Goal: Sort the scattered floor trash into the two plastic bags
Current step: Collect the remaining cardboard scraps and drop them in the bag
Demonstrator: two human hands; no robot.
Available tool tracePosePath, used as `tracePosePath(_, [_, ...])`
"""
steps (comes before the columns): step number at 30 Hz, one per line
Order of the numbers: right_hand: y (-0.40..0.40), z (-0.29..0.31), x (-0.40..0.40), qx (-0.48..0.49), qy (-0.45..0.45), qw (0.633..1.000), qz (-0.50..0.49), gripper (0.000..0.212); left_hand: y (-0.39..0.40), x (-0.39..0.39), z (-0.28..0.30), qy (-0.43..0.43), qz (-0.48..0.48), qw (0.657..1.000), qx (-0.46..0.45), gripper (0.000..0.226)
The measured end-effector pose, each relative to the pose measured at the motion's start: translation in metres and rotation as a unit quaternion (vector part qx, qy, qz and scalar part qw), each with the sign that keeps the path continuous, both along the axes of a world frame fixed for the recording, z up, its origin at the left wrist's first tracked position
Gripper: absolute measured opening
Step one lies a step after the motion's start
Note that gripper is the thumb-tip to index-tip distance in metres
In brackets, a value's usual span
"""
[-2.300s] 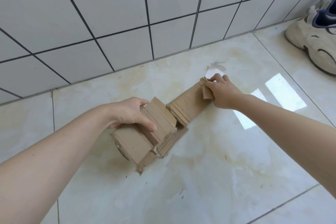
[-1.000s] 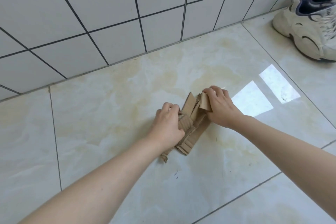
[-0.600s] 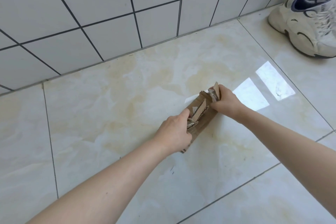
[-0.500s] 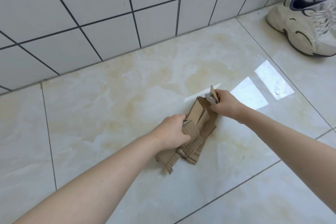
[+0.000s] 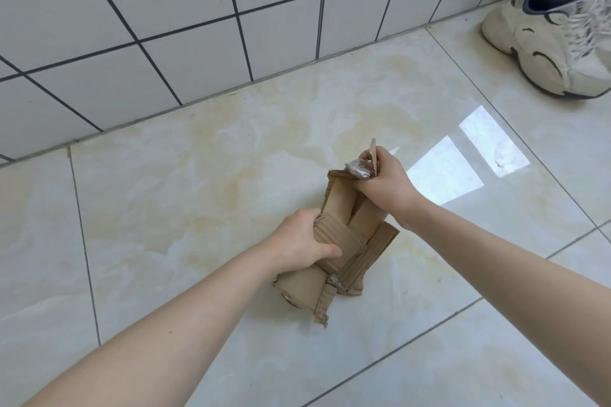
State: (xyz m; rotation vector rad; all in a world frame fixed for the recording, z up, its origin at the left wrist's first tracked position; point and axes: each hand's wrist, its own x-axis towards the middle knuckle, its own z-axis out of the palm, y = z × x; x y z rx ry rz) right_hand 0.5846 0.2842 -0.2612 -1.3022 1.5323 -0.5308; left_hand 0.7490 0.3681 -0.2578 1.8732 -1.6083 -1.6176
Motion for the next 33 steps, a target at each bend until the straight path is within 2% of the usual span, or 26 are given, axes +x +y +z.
tracePosePath(4, [-0.002,0.010,-0.002,0.033,-0.053,0.998,-0.025,0.032,0.001,0.010,0.003,0.002,0.017,1.000,0.002,0.036])
tracePosePath(9, [-0.005,0.011,-0.012,0.105,-0.147,0.982,-0.060,0.031,-0.002,0.028,0.013,0.012,0.013,1.000,0.005,0.040])
tracePosePath(14, [-0.002,0.010,-0.010,0.109,-0.135,0.983,-0.059,0.024,0.001,0.037,0.016,-0.003,0.011,1.000,0.002,0.038])
tracePosePath(20, [0.005,0.019,-0.013,0.081,-0.116,0.983,-0.115,0.024,0.014,0.055,0.028,-0.032,0.012,0.999,-0.008,0.037])
tracePosePath(24, [0.023,0.039,-0.008,0.055,-0.078,0.994,-0.048,0.016,0.035,0.078,0.047,-0.049,0.067,0.996,-0.019,0.041])
tracePosePath(27, [0.048,0.059,0.009,-0.030,0.005,0.999,0.040,0.007,0.058,0.098,0.071,-0.064,0.108,0.991,-0.034,0.037])
tracePosePath(30, [0.078,0.087,0.030,-0.116,0.080,0.979,0.147,0.006,0.087,0.119,0.102,-0.091,0.149,0.983,-0.061,0.033])
tracePosePath(33, [0.110,0.130,0.050,-0.199,0.144,0.933,0.262,0.018,0.123,0.137,0.142,-0.111,0.193,0.970,-0.095,0.032])
